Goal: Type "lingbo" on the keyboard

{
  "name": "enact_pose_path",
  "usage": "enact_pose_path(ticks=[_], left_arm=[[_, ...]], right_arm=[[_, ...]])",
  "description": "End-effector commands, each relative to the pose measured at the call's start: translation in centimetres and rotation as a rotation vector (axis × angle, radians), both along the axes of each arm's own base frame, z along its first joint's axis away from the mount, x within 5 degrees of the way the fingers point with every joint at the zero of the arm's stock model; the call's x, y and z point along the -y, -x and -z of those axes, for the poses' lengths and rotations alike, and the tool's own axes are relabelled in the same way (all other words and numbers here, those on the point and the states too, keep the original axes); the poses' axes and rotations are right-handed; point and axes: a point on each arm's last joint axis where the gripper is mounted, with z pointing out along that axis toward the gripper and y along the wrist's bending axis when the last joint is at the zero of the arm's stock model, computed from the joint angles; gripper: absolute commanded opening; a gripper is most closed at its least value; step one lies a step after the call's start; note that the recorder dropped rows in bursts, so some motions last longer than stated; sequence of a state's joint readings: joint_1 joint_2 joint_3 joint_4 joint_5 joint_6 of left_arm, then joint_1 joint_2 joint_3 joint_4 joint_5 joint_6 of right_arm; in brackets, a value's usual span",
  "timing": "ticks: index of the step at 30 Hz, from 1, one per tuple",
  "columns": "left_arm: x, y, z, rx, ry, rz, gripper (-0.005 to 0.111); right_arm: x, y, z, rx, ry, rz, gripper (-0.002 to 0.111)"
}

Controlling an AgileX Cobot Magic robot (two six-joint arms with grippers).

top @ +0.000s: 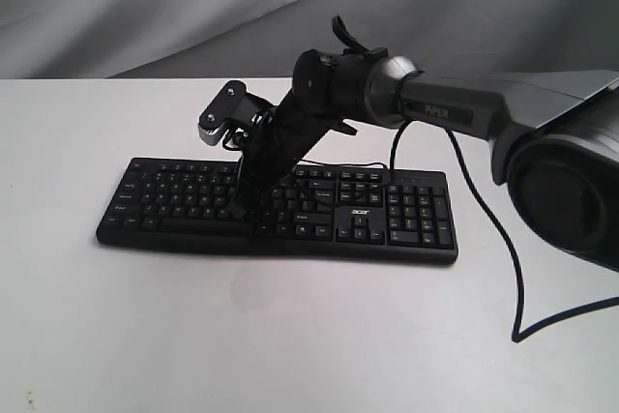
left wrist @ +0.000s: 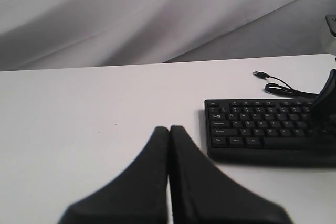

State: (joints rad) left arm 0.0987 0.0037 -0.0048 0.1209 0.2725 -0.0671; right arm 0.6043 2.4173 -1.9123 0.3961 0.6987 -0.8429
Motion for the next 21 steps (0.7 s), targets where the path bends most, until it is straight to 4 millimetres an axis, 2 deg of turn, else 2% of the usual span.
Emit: enact_pose_path(ticks=[1, 7, 9, 13, 18, 21], left_arm=[[0.0, 0.0, 0.1, 0.007, 0.005, 0.0, 0.001], [0.0, 0.0, 0.1, 0.007, 0.005, 0.0, 0.001], [0.0, 0.0, 0.1, 0.007, 0.005, 0.0, 0.001], [0.0, 0.0, 0.1, 0.007, 0.005, 0.0, 0.001], [0.0, 0.0, 0.1, 0.007, 0.005, 0.0, 0.001], [0.0, 0.0, 0.1, 0.007, 0.005, 0.0, 0.001]], right_arm=[[0.2, -0.3, -0.2, 0.012, -0.001, 0.002, 0.0], [0.2, -0.3, -0.2, 0.012, -0.001, 0.002, 0.0], [0.2, -0.4, -0.8, 0.028, -0.009, -0.001, 0.0], [-1.2, 1.0, -2.5, 0.033, -0.028, -0.039, 0.0], [-2.9, 2.6, -2.1, 0.018, -0.011, -0.115, 0.0], [-3.0, 2.7, -2.1, 0.023, -0.008, -0.131, 0.0]])
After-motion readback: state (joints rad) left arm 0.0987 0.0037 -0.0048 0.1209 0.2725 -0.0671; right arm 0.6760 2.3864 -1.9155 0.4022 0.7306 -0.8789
